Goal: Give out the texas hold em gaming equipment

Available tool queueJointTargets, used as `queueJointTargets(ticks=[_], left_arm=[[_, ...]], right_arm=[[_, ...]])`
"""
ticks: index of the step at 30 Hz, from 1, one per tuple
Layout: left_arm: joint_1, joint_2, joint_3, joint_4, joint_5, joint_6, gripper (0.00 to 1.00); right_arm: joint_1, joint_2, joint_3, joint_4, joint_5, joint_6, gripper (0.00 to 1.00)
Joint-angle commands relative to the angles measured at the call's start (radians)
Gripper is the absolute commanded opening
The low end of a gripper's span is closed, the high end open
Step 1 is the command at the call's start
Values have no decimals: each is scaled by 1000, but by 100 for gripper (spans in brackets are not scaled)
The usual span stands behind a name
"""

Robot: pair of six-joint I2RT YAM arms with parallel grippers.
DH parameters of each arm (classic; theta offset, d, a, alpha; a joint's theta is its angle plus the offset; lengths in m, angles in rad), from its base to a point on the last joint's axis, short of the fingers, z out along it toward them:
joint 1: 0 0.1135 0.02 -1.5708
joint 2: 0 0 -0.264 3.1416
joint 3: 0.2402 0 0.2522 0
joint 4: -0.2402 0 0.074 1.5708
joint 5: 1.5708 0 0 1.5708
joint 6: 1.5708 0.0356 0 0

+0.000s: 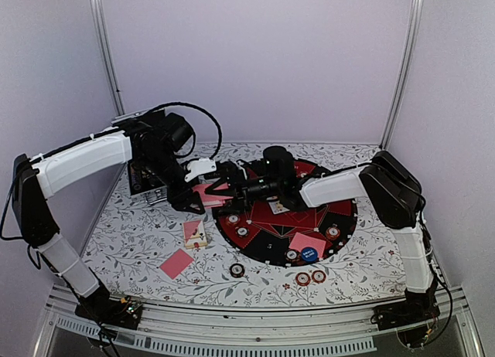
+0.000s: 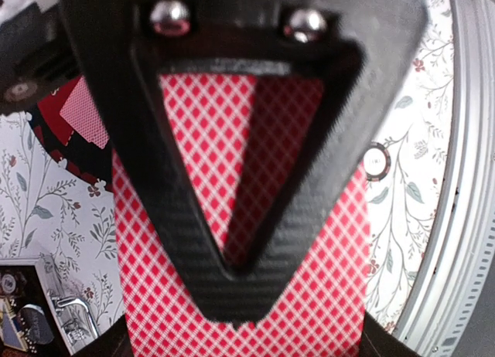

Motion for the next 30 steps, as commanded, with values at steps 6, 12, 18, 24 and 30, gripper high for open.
queueJointTargets(ticks=[6, 12, 18, 24, 30], left_arm=[[7, -32, 17, 25, 9, 3, 0], [7, -34, 12, 27, 7, 3, 0], [8, -37, 6, 29, 9, 2, 0], [8, -36, 9, 30, 8, 3, 0], [8, -34, 9, 30, 10, 2, 0]], right_arm=[[-41, -48, -43, -124, 8, -77, 55], [-58, -90, -75, -131, 2, -90, 37], [-73, -145, -107, -157, -2, -114, 31], [-79, -161, -110, -163, -14, -118, 28], [-94, -185, -129, -160, -36, -111, 25]])
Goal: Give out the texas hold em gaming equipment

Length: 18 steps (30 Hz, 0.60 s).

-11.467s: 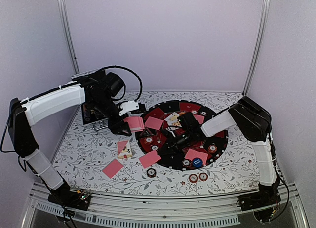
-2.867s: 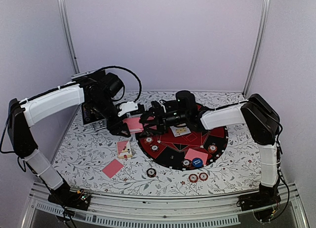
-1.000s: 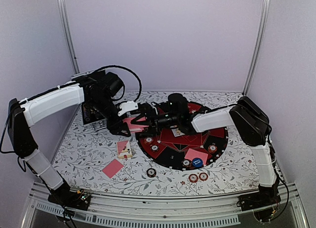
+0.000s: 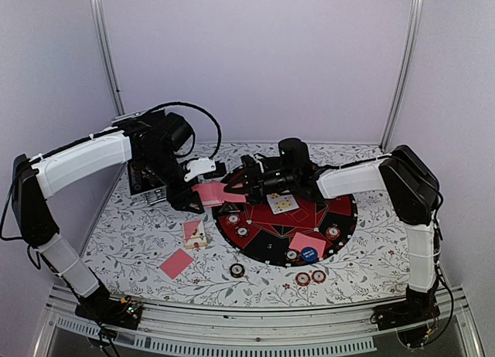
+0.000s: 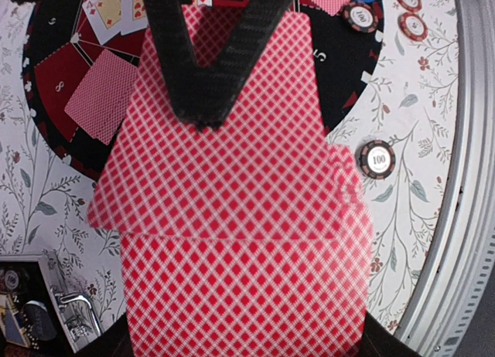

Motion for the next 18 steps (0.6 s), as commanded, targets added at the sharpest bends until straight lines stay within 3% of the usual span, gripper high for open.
queueJointTargets(ticks=[1, 18], left_arm=[[7, -32, 11, 30, 26, 3, 0], [6, -30, 22, 25, 26, 4, 0]], right_arm=[[-19, -66, -39, -9, -29, -12, 24], [-127, -158, -214, 34, -79, -5, 17]])
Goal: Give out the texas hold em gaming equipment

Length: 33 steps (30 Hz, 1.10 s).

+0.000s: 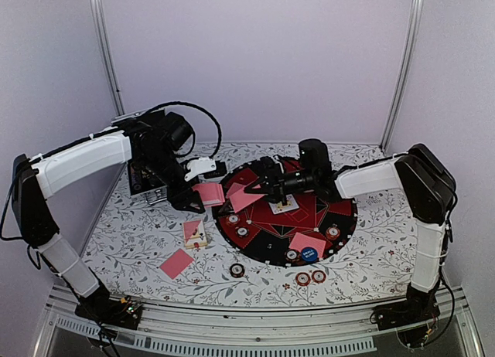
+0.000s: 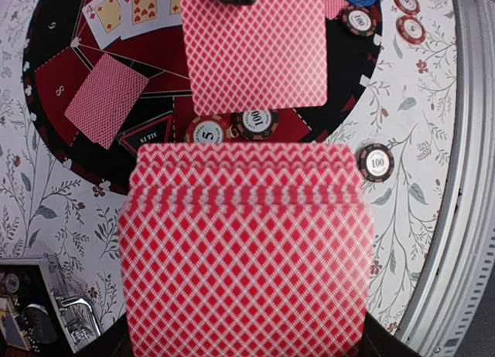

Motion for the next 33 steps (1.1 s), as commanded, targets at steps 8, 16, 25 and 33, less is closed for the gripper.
queueJointTargets(ticks=[8, 16, 25, 33], left_arm=[[7, -29, 29, 17, 18, 4, 0], [6, -30, 30, 13, 14, 2, 0], [7, -24, 34, 8, 11, 3, 0], [7, -26, 31, 3, 7, 5, 0]], right_arm=[[-133, -36, -141, -38, -51, -85, 11], [-219, 40, -134, -240, 4, -283, 7], [-228, 120, 6, -494, 140, -505, 9], [-239, 155, 75, -595, 218, -586, 20]])
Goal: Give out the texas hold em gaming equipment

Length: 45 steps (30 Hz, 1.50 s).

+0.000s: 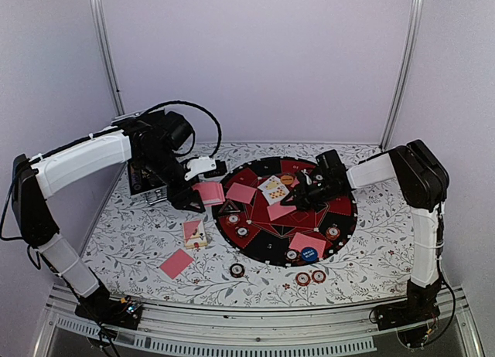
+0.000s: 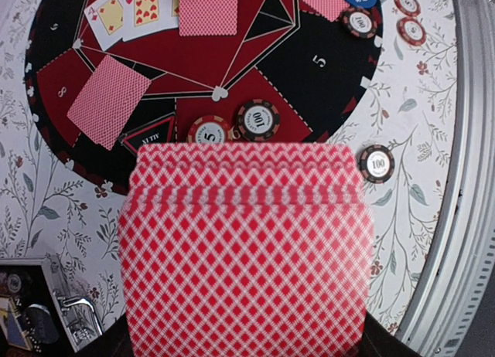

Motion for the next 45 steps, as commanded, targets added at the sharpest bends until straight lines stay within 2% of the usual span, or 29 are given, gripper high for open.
queueJointTargets(ticks=[1, 5, 7, 11, 18, 22, 25, 33, 38, 45], left_arm=[[7, -26, 25, 6, 9, 6, 0], [7, -24, 24, 4, 8, 9, 0], [7, -23, 24, 5, 9, 9, 0], [7, -23, 23, 6, 11, 9, 0], [7, -24, 23, 4, 10, 10, 0], [7, -24, 21, 4, 7, 9, 0], [7, -23, 19, 8, 5, 10, 0], [9, -15, 25, 21, -2, 8, 0], [9, -10, 28, 24, -1, 3, 0], [9, -11, 30, 30, -1, 1, 0]], right_arm=[[-9, 30, 47, -111, 82, -93, 27], [-9, 23, 78, -180, 149, -140, 48], [-9, 10, 92, -213, 185, -163, 52], [-15, -27, 110, -262, 250, -193, 55], [-20, -95, 141, -342, 356, -224, 56], [-20, -157, 128, -338, 360, -217, 57], [-16, -218, 90, -272, 286, -172, 59], [100, -304, -19, 88, 16, 68, 79], [218, -249, -8, 261, -51, 234, 88], [325, -141, 81, 364, -68, 352, 91]])
